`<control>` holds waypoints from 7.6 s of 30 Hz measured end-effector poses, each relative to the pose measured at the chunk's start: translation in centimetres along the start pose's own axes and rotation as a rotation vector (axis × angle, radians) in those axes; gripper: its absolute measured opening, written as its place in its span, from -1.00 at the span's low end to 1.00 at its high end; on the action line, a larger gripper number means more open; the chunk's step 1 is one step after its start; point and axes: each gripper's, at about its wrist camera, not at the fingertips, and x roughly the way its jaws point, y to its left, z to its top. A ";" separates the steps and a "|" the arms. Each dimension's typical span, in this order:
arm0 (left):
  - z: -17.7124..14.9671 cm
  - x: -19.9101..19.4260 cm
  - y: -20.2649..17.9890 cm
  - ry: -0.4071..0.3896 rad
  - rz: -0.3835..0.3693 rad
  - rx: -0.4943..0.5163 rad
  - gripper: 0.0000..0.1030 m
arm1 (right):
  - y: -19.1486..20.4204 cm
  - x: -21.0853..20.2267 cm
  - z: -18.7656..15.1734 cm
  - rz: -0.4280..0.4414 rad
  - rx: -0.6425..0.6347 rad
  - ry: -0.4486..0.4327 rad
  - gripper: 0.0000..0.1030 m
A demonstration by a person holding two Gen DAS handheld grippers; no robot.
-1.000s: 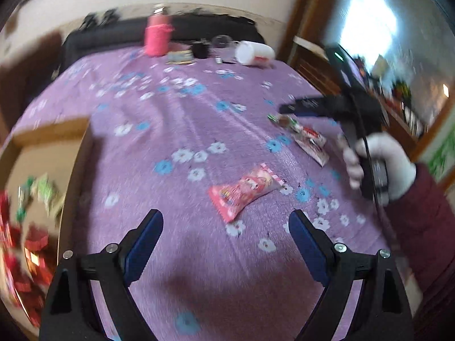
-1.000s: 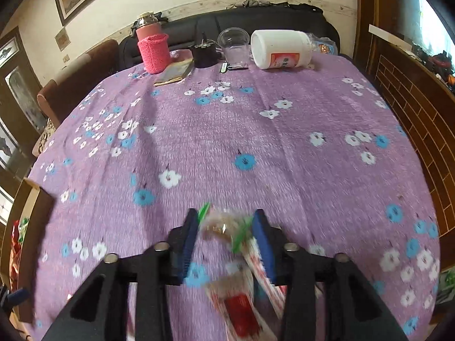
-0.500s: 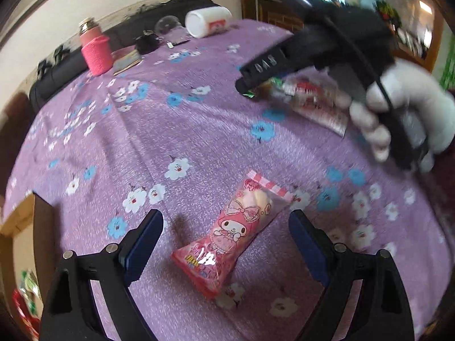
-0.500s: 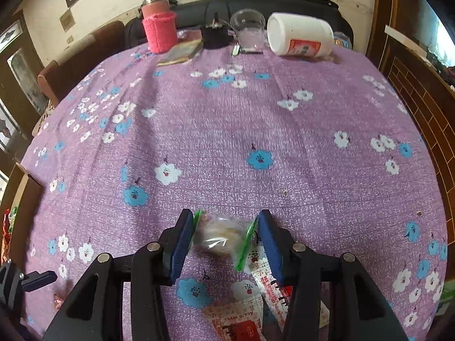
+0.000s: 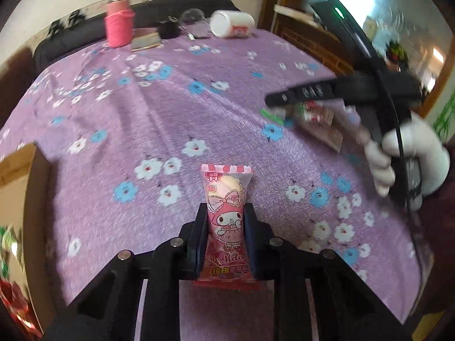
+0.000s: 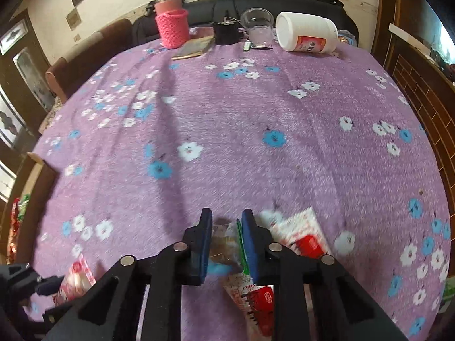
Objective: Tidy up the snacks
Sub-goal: 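Carry both snacks over the box and open both tools to drop them, then grasp a white-red packet with the left tool while the right tool grasps another, then carry both white-red packets into the box and open both tools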
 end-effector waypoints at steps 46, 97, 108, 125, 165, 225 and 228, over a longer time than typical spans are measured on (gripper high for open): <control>-3.7 -12.9 25.4 -0.156 0.149 -0.552 -0.56 | 24.6 -4.4 0.2 0.331 -0.218 -0.085 -0.47; -5.6 -11.2 4.4 -0.210 -0.065 -0.378 0.70 | -7.0 -3.4 -4.1 -0.066 0.285 -0.115 -0.14; -6.1 -10.4 5.9 -0.188 -0.035 -0.433 0.70 | 7.8 -2.2 -7.0 0.391 -0.016 0.060 -0.58; -7.0 -8.9 6.0 -0.155 -0.112 -0.445 0.70 | 1.8 -7.8 -13.0 0.107 -0.017 -0.011 0.12; -5.6 -3.3 0.4 0.044 0.048 -0.253 0.60 | 2.3 -3.8 -7.3 -0.014 0.146 -0.021 -0.22; -9.7 -13.5 25.2 -0.173 0.166 -0.727 -0.25 | 34.4 3.5 0.6 0.201 -0.279 -0.044 -0.45; -10.3 -14.7 25.3 -0.206 0.157 -0.732 0.00 | 35.4 5.8 1.4 0.179 -0.299 -0.009 -0.44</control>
